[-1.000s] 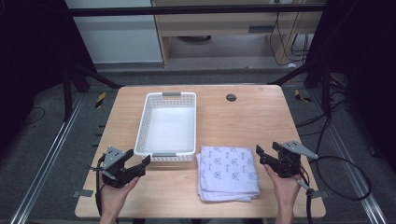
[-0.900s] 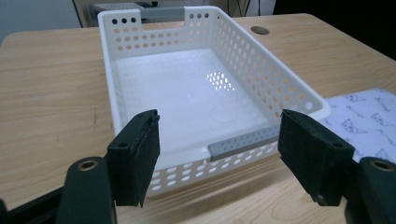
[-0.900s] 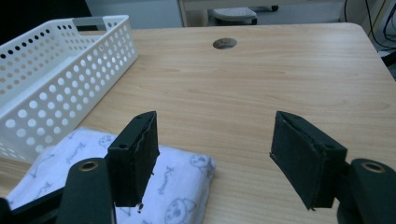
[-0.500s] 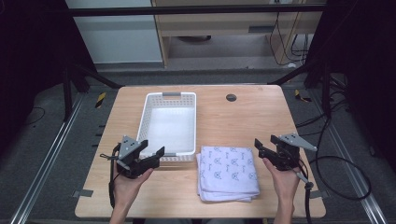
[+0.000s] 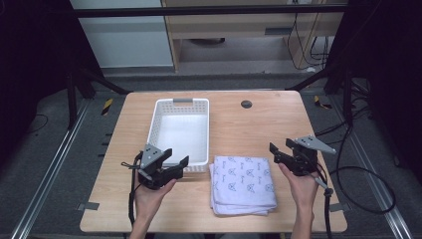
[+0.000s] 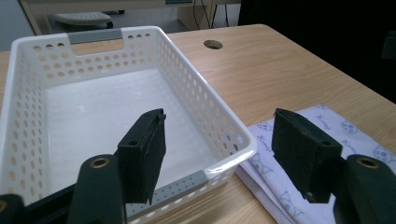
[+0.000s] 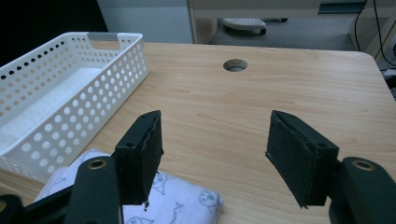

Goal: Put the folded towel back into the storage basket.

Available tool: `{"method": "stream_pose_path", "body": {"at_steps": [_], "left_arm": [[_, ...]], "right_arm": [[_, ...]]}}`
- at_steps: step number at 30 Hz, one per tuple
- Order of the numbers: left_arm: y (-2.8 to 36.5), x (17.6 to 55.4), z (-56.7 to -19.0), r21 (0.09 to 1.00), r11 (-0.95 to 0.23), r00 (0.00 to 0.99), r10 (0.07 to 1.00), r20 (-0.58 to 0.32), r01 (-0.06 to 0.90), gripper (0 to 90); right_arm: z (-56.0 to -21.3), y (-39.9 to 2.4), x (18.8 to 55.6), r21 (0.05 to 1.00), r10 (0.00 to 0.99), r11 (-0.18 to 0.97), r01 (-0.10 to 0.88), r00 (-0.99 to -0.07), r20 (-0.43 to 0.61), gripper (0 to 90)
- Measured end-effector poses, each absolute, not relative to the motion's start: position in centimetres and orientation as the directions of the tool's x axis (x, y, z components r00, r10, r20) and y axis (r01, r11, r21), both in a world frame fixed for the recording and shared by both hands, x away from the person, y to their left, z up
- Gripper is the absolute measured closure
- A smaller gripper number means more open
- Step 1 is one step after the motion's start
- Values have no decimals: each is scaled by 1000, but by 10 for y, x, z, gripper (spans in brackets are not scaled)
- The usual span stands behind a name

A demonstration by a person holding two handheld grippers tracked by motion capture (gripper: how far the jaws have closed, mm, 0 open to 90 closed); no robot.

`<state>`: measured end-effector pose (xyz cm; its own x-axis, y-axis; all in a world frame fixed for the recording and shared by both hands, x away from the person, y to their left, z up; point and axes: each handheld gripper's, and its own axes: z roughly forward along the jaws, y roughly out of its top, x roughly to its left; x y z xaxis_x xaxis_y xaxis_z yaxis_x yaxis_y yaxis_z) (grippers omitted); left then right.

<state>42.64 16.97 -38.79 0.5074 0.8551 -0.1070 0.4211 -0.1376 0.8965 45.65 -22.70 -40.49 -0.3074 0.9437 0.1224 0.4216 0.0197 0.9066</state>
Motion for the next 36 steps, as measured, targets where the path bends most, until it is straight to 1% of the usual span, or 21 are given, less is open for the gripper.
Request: {"method": "stream_pose_path", "body": {"at_steps": [13,19,36], "left_arm": [[142,420,-405,885,-150,539,833,-127,440,377],[136,414,-414,877,-146,550,821,-151,458,397],[119,401,-441,846,-188,566,810,-154,499,427]], "right_arm": [[-411,-224,467,894,935,49,446,-334,116,391],[-415,-224,470,885,932,58,462,-342,117,405],[-436,-217,474,853,922,79,516,-362,134,426]]}}
